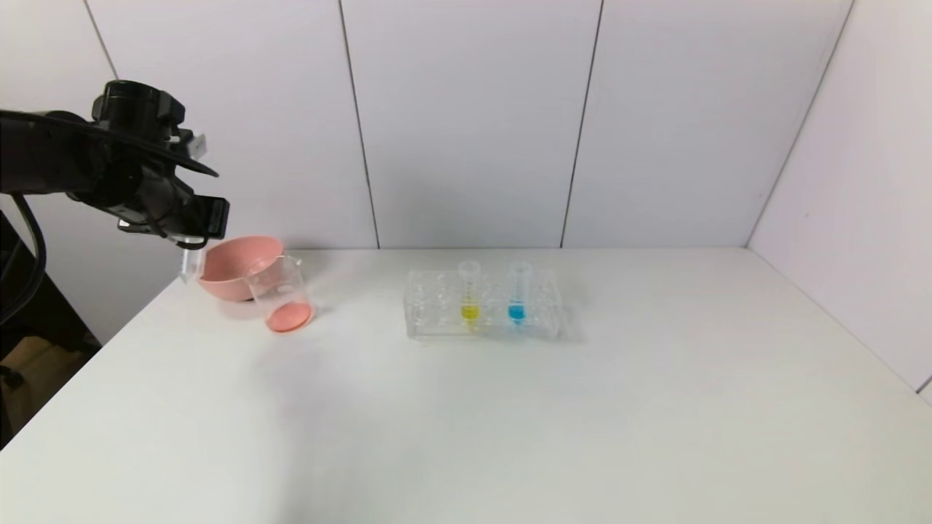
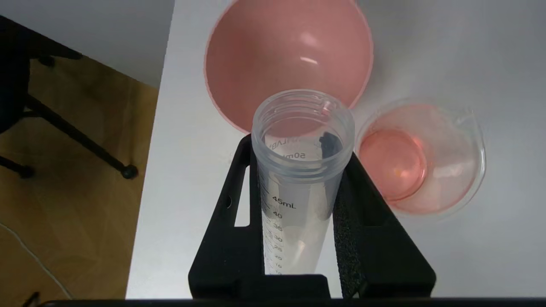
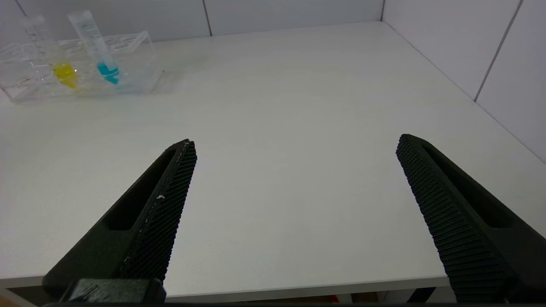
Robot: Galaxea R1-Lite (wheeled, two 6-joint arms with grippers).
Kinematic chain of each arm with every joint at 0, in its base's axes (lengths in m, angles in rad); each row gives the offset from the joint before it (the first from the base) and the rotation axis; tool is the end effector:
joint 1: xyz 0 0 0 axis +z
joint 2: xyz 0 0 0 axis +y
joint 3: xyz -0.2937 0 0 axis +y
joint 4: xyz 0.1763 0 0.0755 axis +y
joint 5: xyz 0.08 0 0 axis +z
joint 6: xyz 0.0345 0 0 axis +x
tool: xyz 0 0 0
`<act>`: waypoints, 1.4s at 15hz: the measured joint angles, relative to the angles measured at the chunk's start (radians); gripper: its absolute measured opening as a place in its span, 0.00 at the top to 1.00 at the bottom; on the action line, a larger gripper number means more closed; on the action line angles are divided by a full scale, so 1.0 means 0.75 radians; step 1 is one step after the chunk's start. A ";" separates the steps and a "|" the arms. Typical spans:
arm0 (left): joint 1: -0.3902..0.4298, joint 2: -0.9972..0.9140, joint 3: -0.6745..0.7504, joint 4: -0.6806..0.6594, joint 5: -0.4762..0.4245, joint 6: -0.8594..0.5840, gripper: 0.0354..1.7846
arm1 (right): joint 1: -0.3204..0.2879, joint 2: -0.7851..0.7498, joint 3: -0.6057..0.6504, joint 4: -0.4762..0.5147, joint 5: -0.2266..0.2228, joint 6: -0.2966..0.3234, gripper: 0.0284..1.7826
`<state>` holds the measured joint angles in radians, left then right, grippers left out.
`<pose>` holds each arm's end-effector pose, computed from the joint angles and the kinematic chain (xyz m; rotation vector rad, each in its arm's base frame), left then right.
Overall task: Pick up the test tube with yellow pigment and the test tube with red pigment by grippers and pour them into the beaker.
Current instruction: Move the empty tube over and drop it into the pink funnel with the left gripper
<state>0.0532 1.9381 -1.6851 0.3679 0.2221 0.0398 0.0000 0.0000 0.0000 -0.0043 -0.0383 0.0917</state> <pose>0.3865 0.0282 0.2370 0.0908 0.6259 0.2540 -0.0029 -0.0013 0.0760 0.0918 -0.0061 -0.0381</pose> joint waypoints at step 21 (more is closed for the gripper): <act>0.016 0.450 0.488 -1.758 0.232 -0.077 0.75 | 0.000 0.000 0.000 0.000 0.000 0.000 0.04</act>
<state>0.0653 2.2760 -1.3189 -0.9504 0.3964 -0.0177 0.0000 0.0000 0.0000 -0.0043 -0.0383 0.0917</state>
